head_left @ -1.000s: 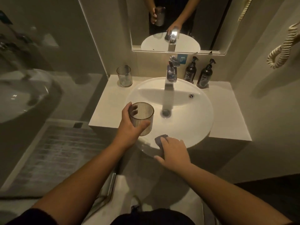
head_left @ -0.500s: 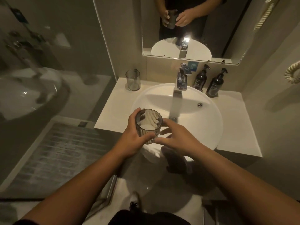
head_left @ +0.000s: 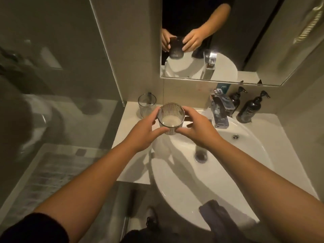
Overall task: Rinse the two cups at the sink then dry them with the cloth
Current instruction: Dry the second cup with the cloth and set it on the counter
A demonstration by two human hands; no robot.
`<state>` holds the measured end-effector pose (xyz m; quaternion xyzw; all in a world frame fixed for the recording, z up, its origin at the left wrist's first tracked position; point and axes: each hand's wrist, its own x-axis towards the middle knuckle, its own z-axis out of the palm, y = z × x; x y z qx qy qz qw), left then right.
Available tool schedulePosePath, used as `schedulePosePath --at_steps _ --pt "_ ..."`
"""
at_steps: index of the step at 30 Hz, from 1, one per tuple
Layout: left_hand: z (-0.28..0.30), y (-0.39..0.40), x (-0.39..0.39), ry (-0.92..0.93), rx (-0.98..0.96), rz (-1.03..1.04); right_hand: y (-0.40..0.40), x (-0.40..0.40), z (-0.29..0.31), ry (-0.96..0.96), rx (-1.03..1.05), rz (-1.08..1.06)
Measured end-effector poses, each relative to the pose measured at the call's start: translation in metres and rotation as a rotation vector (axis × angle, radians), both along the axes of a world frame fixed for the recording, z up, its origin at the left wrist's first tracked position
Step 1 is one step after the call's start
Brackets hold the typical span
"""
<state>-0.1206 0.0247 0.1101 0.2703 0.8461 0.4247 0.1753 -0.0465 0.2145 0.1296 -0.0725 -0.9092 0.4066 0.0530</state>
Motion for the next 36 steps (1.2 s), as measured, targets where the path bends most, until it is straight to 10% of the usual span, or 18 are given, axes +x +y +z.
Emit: schedulePosePath --at_steps 36 --pt "-0.136 0.107 -0.166 -0.166 -0.016 0.125 0.063 -0.185 -0.130 -0.273 0.263 -0.204"
